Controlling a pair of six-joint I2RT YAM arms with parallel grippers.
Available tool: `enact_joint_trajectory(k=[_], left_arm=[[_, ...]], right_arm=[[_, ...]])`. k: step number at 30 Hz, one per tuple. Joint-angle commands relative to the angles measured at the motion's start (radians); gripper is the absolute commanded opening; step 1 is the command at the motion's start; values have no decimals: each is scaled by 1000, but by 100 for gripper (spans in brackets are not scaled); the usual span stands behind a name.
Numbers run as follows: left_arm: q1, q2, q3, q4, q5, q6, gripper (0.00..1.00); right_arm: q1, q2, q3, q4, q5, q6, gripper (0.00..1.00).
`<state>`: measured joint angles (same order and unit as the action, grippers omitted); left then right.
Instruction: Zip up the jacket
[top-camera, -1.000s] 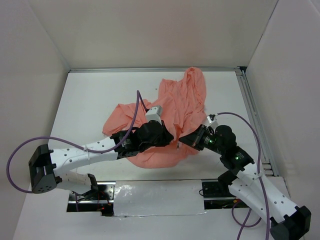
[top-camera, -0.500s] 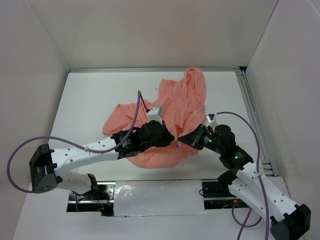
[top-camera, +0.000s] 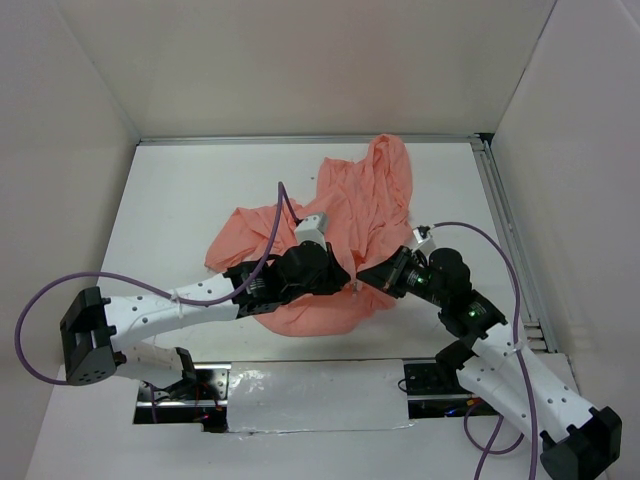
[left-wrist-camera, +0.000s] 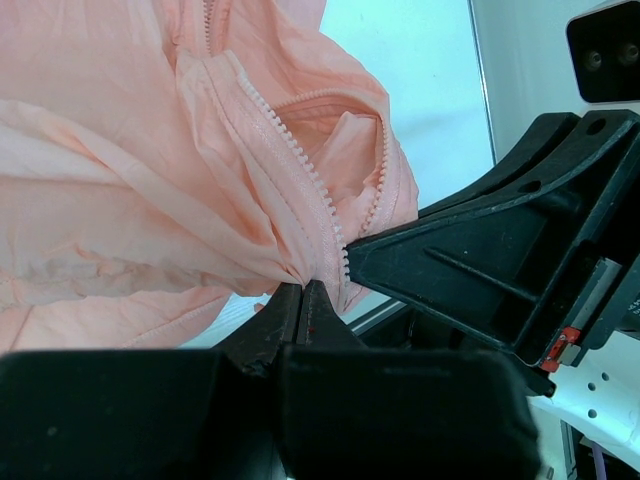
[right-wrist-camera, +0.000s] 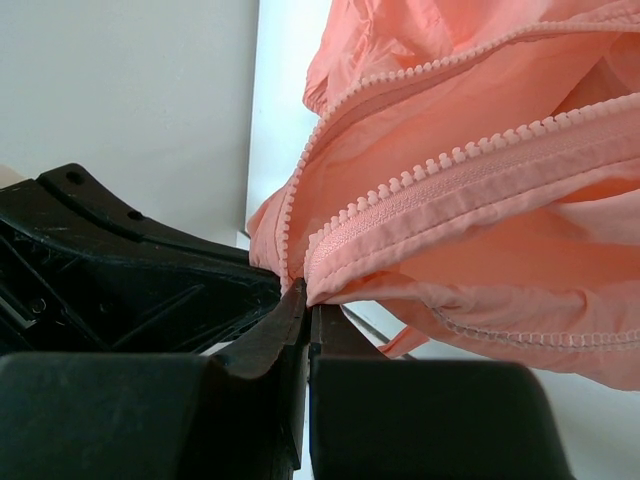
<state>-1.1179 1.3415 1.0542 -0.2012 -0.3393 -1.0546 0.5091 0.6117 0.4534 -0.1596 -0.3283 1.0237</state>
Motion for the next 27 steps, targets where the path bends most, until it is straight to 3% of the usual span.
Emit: enact_joint_trajectory(k=[1, 11, 27], left_arm=[[-5, 5, 43, 29, -26, -22, 0], [-5, 7, 55, 36, -61, -22, 0], [-8, 19, 55, 46, -63, -18, 0]], right_arm=[[11, -20, 39, 22, 0, -13, 0], [11, -52, 50, -69, 18, -22, 0], [9, -26, 73, -12, 18, 13, 0]])
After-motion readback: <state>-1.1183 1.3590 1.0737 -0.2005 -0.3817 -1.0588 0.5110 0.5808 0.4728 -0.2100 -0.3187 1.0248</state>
